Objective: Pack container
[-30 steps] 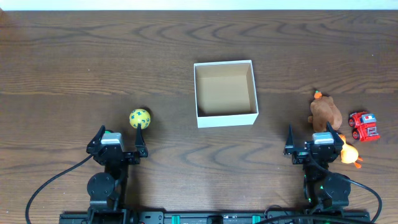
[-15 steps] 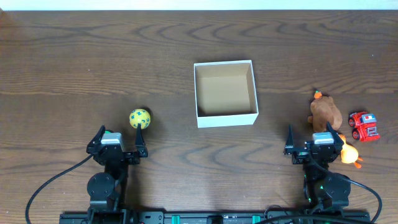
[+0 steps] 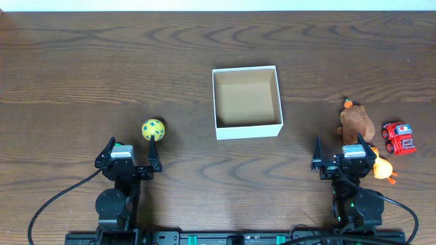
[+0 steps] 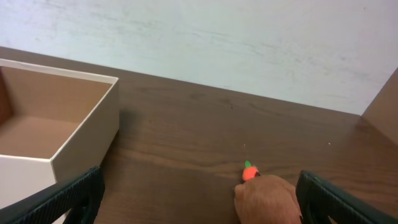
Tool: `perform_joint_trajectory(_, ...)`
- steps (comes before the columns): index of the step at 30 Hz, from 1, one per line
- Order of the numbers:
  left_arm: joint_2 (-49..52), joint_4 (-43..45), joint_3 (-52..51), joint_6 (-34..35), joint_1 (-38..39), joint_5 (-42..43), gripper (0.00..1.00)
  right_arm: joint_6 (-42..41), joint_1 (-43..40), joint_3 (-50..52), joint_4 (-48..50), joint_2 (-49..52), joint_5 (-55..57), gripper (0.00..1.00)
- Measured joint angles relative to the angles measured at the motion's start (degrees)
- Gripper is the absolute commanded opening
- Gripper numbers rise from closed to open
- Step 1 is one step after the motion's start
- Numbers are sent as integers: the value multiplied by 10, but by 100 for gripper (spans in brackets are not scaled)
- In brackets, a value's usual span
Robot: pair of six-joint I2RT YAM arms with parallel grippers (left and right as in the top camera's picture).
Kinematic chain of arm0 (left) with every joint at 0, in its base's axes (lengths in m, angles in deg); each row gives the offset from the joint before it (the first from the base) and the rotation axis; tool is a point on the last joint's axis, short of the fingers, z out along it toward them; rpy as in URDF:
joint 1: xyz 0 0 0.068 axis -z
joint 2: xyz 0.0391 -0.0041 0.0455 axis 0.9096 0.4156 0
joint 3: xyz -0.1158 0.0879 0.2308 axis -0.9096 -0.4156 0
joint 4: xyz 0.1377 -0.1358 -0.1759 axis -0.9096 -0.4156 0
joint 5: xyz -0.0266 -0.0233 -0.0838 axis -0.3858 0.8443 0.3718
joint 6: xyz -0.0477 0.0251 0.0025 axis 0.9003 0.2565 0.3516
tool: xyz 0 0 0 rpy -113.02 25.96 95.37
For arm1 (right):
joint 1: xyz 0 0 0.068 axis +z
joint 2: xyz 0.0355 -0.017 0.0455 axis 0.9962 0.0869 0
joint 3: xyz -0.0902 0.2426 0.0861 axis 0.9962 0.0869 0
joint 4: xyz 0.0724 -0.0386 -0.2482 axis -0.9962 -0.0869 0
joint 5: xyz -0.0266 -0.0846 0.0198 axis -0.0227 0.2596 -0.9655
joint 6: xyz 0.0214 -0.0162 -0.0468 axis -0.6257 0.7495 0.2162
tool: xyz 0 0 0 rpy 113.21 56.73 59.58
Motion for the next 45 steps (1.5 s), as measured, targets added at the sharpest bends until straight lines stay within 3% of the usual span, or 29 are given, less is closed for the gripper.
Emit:
perform_joint_trajectory(24, 0, 0, 0, 0, 0, 0, 98, 0, 0, 0, 0, 0, 0, 99)
perform_joint_trajectory(34, 0, 1, 0, 2, 0, 0, 98, -21, 0, 0, 43, 0, -20, 99)
perform_joint_trajectory(41, 7, -8, 8, 78, 0, -1, 98, -100, 0, -8, 42, 4, -25, 99)
perform_joint_trajectory(45, 56, -18, 54, 99, 0, -3, 98, -115, 0, -66, 19, 43, -23, 99)
